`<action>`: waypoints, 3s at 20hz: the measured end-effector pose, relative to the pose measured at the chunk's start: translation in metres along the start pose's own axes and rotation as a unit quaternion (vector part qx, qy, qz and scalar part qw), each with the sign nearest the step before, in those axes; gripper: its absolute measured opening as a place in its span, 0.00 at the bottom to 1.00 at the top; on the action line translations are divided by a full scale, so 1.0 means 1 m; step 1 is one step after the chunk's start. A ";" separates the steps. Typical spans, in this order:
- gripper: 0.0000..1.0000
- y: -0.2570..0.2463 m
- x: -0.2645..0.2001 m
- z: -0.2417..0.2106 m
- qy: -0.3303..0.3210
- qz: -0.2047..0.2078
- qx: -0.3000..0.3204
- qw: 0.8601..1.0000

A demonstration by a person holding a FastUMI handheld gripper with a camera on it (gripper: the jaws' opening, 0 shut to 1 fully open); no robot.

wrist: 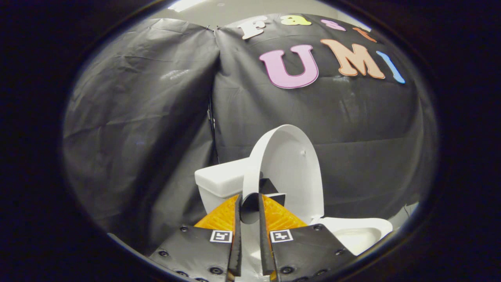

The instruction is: Open the toilet lid.

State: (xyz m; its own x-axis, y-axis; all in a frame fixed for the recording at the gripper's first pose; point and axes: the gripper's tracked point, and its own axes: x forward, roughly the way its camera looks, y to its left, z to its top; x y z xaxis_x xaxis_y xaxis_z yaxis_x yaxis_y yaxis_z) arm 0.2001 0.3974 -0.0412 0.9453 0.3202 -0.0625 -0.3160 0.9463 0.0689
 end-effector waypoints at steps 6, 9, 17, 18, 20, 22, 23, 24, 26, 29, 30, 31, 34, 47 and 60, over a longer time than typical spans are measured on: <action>0.45 -0.002 -0.010 0.005 -0.009 0.001 0.005 1.000; 0.61 -0.012 -0.023 0.021 -0.044 -0.014 0.018 0.999; 0.77 -0.092 -0.087 0.052 -0.085 -0.121 0.021 0.989; 0.77 -0.105 -0.095 0.055 -0.092 -0.136 0.026 0.986; 0.77 -0.128 -0.112 0.056 -0.094 -0.161 0.032 0.982; 0.77 -0.147 -0.130 0.055 -0.091 -0.173 0.038 0.980; 0.77 -0.157 -0.137 0.053 -0.087 -0.174 0.041 0.980; 0.77 -0.164 -0.144 0.053 -0.084 -0.170 0.046 0.981; 0.77 -0.180 -0.156 0.051 -0.078 -0.163 0.051 0.982; 0.77 -0.213 -0.173 0.047 -0.068 -0.165 0.049 0.983; 0.77 -0.222 -0.177 0.047 -0.065 -0.161 0.049 0.984; 0.77 -0.225 -0.180 0.047 -0.062 -0.146 0.050 0.986; 0.77 -0.233 -0.187 0.044 -0.050 -0.086 0.051 0.994; 0.78 -0.331 -0.247 0.020 0.025 -0.162 -0.016 0.986; 0.78 -0.329 -0.295 0.028 0.017 -0.165 0.016 0.986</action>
State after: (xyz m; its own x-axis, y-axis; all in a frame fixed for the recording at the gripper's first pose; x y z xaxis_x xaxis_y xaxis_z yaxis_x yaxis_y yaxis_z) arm 0.0280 -0.0096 -0.0174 0.9929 -0.0032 -0.1191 0.0117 0.9975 0.0702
